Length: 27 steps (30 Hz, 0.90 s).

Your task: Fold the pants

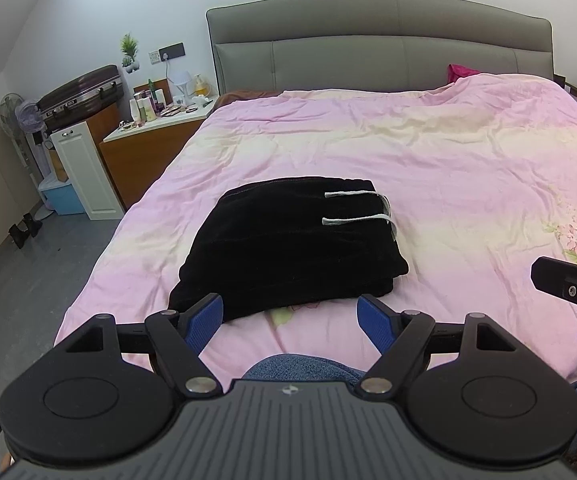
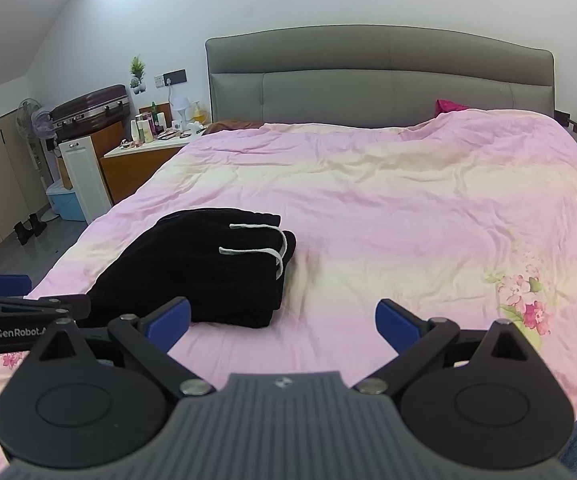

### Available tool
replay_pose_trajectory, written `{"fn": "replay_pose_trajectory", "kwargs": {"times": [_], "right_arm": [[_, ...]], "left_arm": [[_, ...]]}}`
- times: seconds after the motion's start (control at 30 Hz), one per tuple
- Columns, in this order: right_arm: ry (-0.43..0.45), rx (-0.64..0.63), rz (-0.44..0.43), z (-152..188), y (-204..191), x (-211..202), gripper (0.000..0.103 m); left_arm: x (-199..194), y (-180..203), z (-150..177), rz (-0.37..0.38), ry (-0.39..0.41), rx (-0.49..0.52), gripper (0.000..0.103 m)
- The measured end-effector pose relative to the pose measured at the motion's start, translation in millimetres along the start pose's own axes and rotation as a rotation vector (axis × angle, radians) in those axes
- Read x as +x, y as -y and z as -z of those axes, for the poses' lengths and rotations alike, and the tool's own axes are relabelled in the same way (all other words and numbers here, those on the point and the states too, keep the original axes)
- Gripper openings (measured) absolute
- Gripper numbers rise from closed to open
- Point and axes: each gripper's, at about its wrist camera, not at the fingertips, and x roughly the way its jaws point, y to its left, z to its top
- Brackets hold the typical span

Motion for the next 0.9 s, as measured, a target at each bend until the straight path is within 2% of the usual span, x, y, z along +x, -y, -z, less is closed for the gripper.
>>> {"fn": "replay_pose_trajectory", "kwargs": {"times": [0.9], "right_arm": [[0.022, -0.014, 0.021, -2.8, 1.6, -9.5, 0.095]], "left_arm": [[-8.7, 3.4, -4.0, -0.001, 0.029, -0.001, 0.090]]}}
